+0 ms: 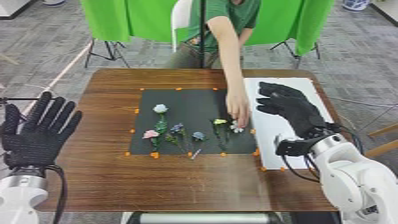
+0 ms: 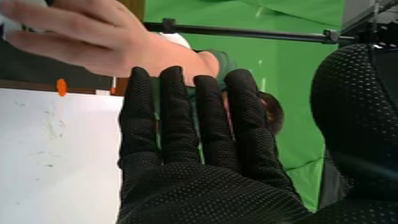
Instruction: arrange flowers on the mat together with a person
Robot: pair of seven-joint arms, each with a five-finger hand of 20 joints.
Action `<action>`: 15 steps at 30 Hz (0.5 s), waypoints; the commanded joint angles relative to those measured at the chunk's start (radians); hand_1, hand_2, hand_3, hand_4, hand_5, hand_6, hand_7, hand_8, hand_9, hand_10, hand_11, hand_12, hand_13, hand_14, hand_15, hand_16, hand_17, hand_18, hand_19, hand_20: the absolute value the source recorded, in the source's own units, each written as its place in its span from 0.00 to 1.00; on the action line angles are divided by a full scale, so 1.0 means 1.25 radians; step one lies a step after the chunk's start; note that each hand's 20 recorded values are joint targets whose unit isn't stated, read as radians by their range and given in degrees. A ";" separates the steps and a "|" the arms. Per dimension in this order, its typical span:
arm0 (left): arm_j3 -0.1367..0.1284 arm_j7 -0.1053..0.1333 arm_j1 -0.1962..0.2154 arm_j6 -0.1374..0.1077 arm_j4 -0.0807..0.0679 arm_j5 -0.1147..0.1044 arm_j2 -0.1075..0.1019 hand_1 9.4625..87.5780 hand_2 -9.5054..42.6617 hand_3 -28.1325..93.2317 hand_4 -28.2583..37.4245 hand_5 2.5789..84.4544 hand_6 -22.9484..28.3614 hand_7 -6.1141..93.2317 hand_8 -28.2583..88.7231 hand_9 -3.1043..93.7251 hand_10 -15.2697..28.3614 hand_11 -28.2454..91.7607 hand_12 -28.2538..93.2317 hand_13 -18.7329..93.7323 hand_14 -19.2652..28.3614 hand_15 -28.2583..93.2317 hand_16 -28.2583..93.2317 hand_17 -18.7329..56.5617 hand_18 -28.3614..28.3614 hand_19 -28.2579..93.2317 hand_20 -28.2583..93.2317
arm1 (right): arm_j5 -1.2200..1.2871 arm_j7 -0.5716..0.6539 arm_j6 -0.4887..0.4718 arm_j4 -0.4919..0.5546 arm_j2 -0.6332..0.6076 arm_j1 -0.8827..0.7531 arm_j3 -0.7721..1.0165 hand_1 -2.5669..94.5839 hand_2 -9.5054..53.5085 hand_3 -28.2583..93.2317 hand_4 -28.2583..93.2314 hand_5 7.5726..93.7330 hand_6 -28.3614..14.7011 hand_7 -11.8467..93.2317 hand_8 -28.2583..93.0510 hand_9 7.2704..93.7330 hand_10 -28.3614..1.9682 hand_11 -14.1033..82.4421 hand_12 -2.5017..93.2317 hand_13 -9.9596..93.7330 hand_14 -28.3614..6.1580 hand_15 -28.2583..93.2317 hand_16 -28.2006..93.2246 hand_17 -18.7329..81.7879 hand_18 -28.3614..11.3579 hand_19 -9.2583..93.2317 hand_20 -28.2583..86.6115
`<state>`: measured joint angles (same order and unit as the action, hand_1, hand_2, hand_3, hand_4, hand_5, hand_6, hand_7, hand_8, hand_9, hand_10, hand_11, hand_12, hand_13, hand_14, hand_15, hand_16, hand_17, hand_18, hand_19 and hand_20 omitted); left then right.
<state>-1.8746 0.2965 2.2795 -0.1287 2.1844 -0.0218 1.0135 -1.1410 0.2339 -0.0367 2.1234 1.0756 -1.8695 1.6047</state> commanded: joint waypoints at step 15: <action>-0.008 0.004 0.013 0.008 -0.004 -0.010 0.001 0.24 0.45 0.68 0.00 0.47 0.57 0.12 0.18 0.43 0.69 0.36 0.31 0.42 0.74 0.45 0.19 0.20 0.74 0.48 0.34 | 0.007 -0.017 0.001 0.011 0.006 -0.028 0.042 0.34 0.06 0.88 0.02 0.39 0.63 0.28 0.12 0.38 0.62 0.22 0.16 0.44 0.55 0.39 0.34 0.36 0.35 0.47 0.38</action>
<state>-1.8781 0.3012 2.2814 -0.1277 2.1835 -0.0298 1.0119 -1.1354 0.2272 -0.0371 2.1265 1.0775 -1.8885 1.6451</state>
